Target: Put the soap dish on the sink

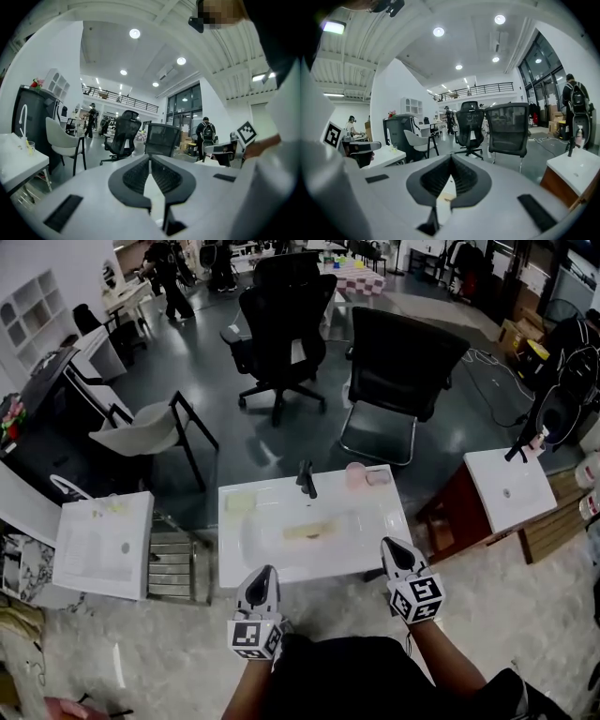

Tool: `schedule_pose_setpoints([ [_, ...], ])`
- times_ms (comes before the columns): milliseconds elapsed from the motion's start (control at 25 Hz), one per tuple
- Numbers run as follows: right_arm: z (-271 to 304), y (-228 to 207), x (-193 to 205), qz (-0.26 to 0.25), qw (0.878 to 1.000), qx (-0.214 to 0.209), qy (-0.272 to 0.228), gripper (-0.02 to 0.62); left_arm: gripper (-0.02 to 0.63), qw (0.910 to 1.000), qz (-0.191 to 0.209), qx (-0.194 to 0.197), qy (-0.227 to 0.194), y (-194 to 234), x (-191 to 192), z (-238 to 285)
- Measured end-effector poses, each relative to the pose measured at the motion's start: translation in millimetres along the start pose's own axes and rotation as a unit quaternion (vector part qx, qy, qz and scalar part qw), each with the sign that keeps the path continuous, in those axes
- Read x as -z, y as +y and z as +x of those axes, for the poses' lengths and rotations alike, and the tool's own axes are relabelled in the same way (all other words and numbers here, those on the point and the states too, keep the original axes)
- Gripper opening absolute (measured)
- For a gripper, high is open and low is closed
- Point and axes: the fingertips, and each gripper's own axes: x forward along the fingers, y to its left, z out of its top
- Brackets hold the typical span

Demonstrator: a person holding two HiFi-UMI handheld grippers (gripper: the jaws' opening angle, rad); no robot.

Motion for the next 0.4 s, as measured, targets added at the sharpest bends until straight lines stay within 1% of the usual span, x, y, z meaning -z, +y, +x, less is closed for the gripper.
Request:
schedule_pose_setpoints([
  [160, -26, -22, 12, 0.004, 1.0, -0.006, 0.003, -0.002, 0.02, 0.9997, -0.013, -0.007, 0.019, -30, 15, -1],
  [280, -47, -43, 26, 0.003, 1.0, -0.002, 0.009, -0.002, 0.02, 0.9997, -0.008, -0.015, 0.017, -56, 25, -4],
  [400, -66, -67, 36, 0.005, 1.0, 0.009, 0.012, -0.002, 0.02, 0.9996, -0.012, -0.024, 0.012, -84, 32, -4],
])
